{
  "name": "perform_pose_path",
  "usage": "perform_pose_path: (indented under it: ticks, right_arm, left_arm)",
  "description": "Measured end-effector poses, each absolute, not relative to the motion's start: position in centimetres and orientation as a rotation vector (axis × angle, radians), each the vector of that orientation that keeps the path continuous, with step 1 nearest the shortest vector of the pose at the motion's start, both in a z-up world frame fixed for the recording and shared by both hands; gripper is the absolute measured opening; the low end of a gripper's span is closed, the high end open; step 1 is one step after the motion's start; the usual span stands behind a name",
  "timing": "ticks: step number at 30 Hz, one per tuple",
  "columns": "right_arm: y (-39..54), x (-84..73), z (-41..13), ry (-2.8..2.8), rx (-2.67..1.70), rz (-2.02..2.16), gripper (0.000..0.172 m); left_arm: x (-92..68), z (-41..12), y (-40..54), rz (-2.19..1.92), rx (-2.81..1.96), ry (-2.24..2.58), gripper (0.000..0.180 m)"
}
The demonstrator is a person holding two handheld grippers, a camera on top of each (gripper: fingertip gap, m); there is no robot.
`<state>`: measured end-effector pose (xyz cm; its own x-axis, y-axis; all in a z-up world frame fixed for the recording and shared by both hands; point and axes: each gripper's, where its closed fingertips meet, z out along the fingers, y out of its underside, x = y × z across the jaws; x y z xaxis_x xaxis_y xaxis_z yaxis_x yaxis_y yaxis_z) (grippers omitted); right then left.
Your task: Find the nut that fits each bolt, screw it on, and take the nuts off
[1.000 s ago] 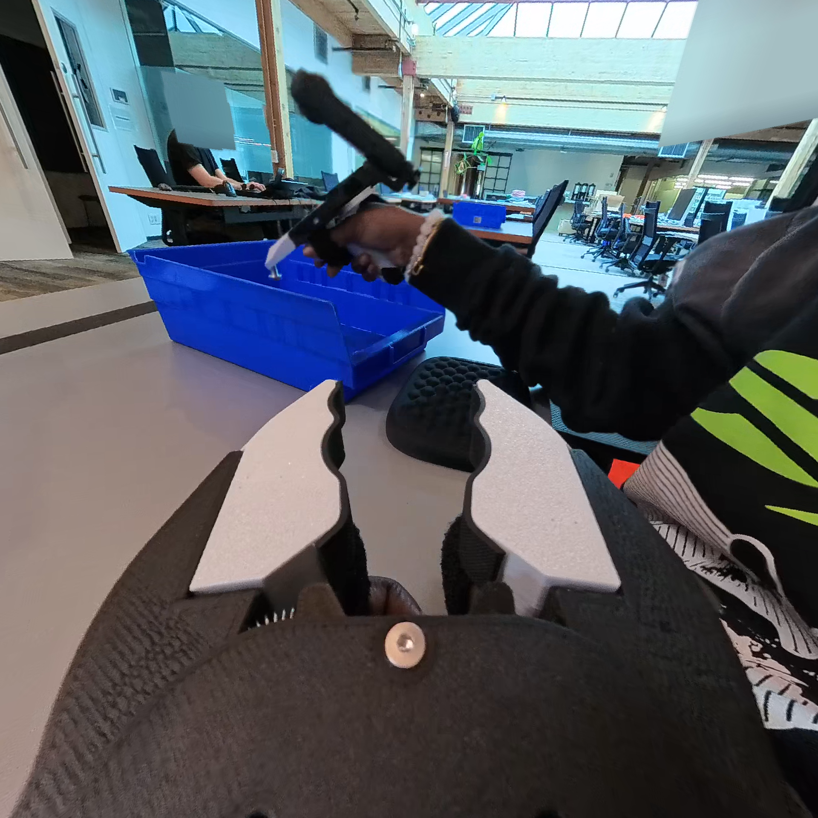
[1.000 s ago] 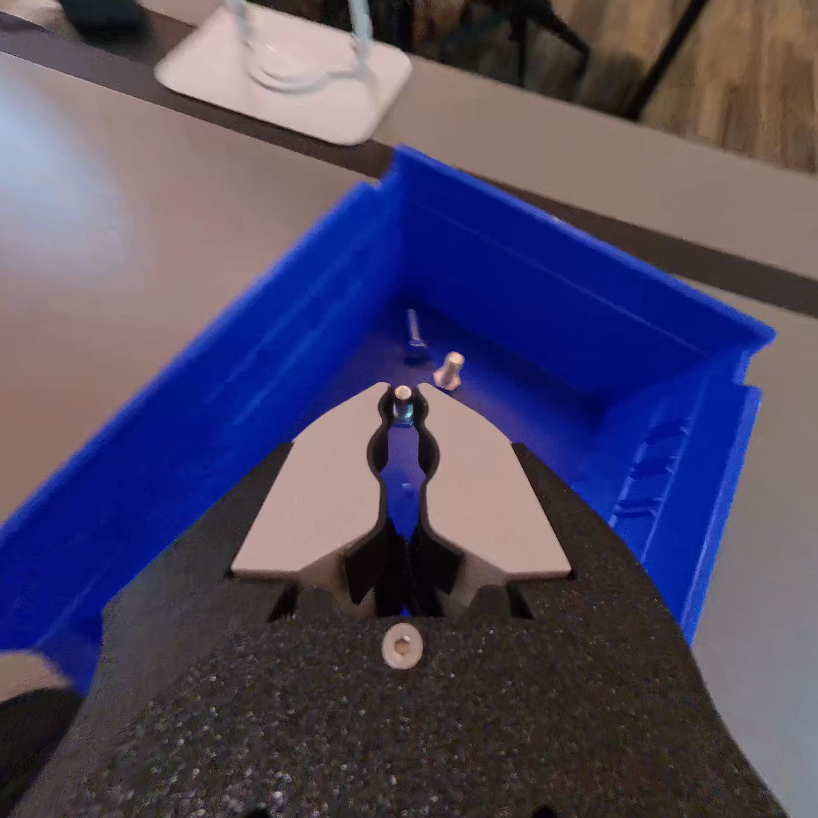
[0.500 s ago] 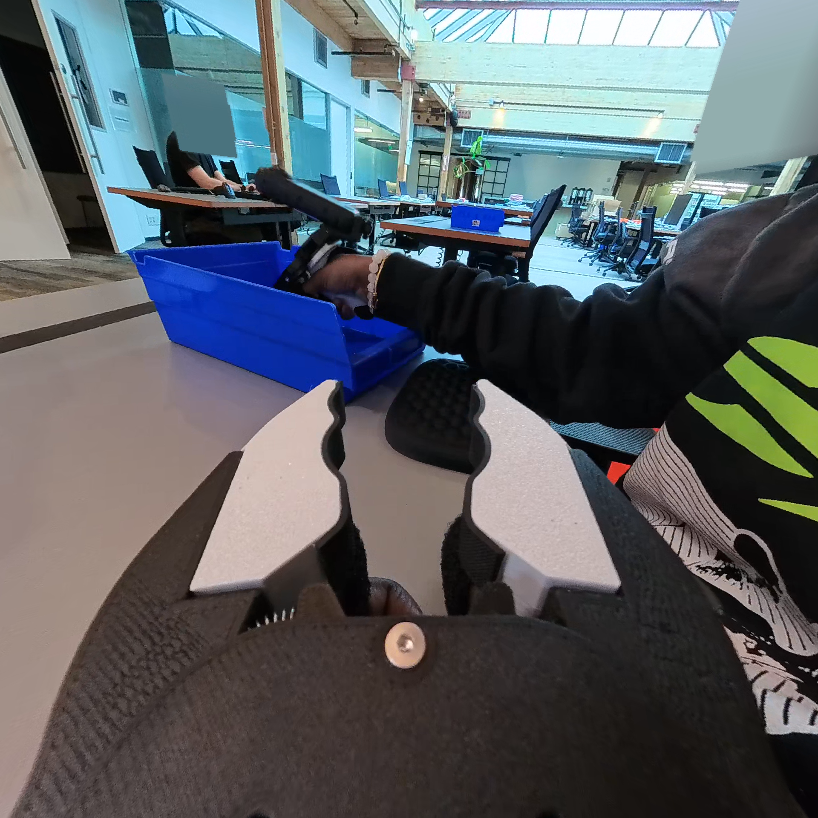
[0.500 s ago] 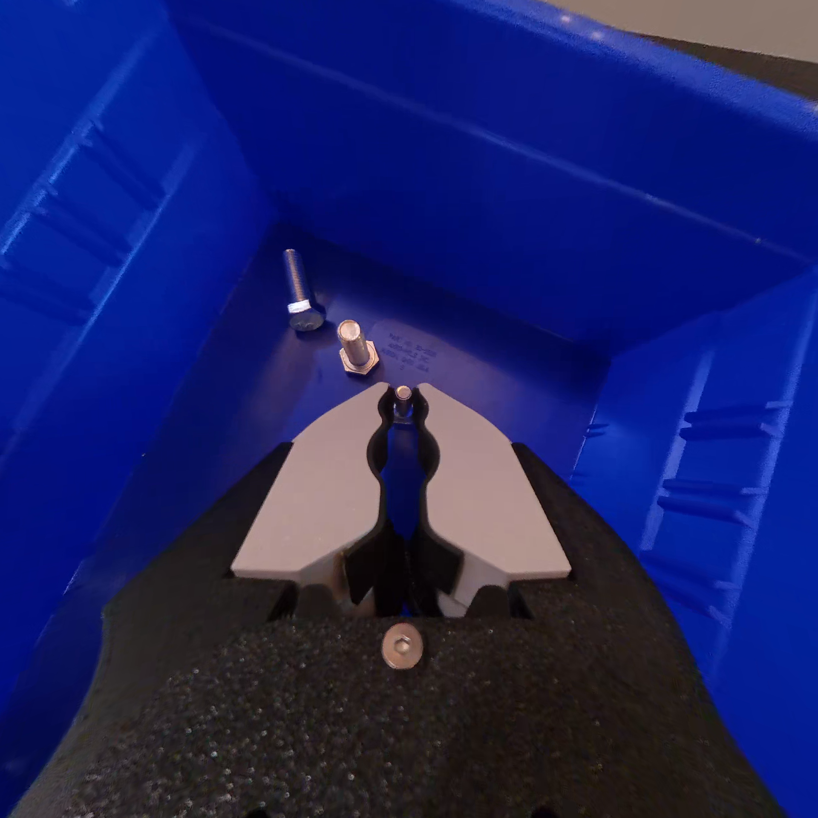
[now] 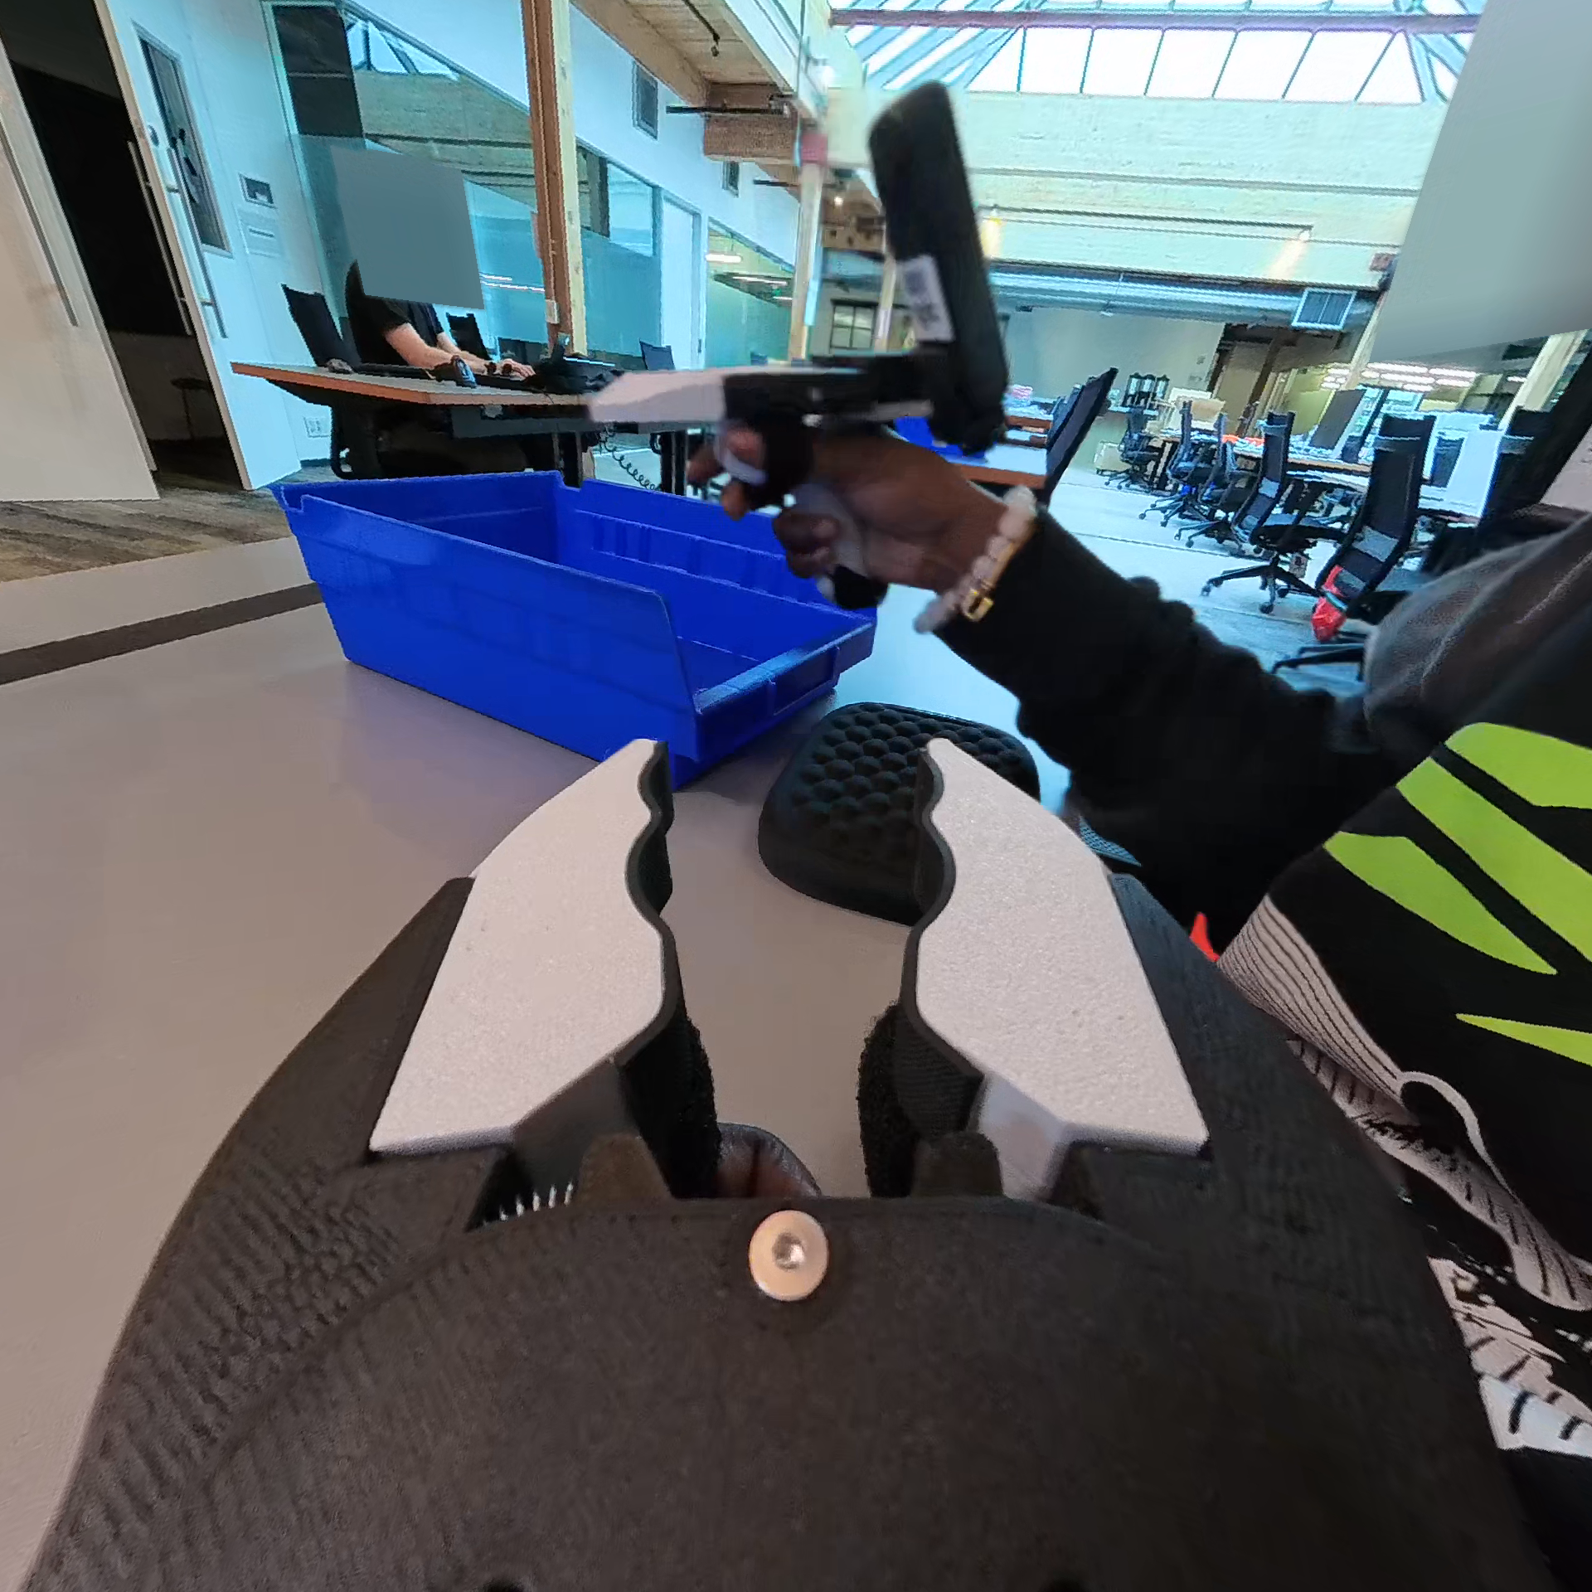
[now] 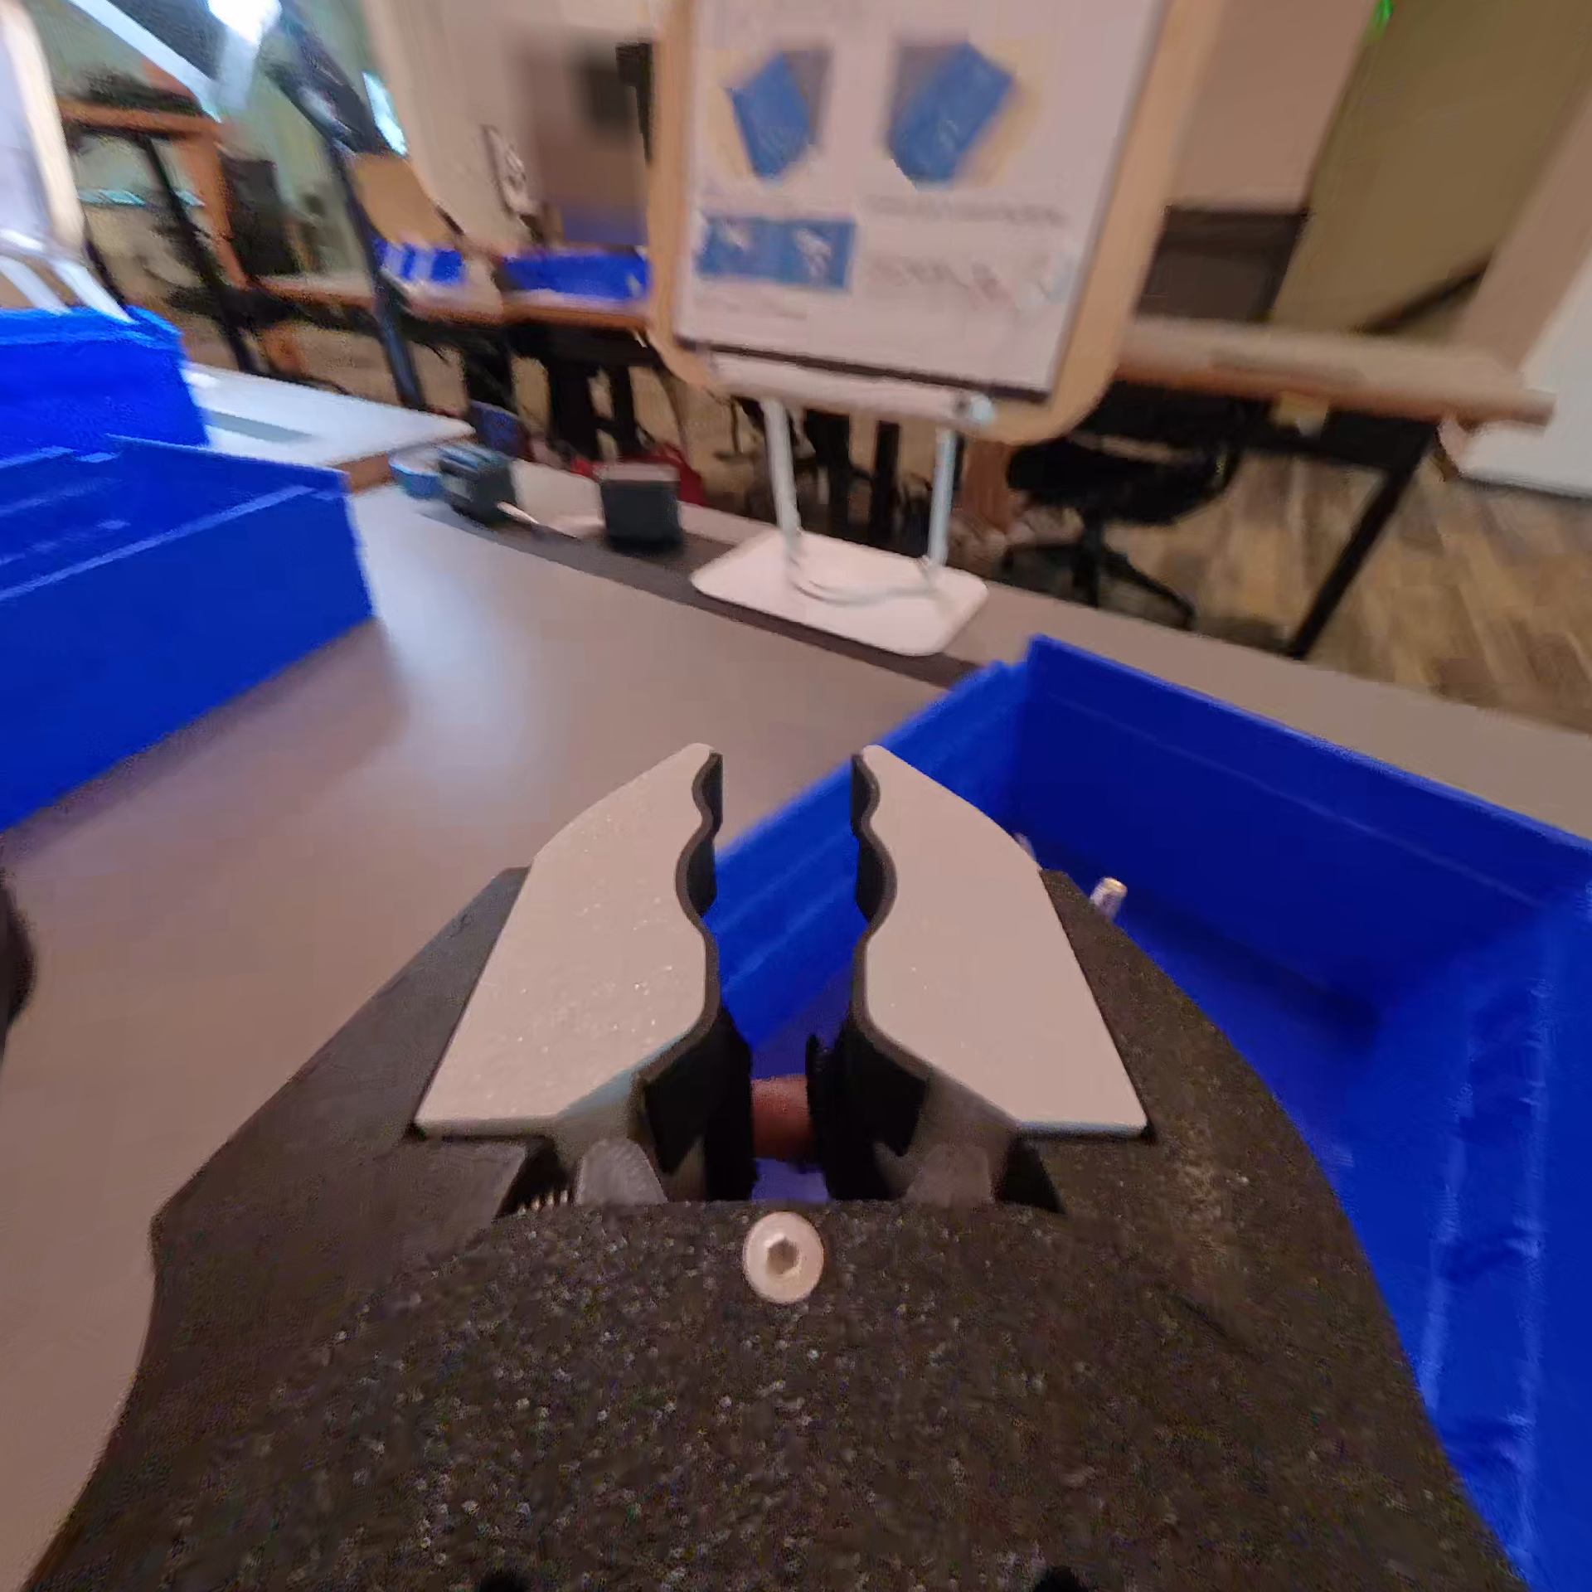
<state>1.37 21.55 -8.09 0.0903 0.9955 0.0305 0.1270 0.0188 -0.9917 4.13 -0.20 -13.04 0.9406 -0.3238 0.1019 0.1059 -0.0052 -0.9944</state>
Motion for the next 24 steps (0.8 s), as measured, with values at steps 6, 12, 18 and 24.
perform_pose_path:
  ticks: [6,12,18,24]
  right_arm:
    - [14.1,4.4,-10.7,-1.39,-1.112,1.171,0.03]
    - [12.3,5.6,-13.4,-1.429,-1.025,1.174,0.029]
    - [12.2,5.8,-12.9,-1.397,-1.005,1.229,0.029]
    - [12.2,5.9,-12.9,-1.382,-0.992,1.232,0.029]
  left_arm:
    - [3.1,-11.7,-1.5,-0.278,-1.551,0.168,0.054]
    - [-5.9,-7.8,-7.6,0.01,-1.676,-0.061,0.052]
    - [-22.3,-10.8,-17.3,0.454,-2.027,-0.636,0.052]
    - [-29.3,-18.6,-20.5,0.399,-2.388,-0.933,0.052]
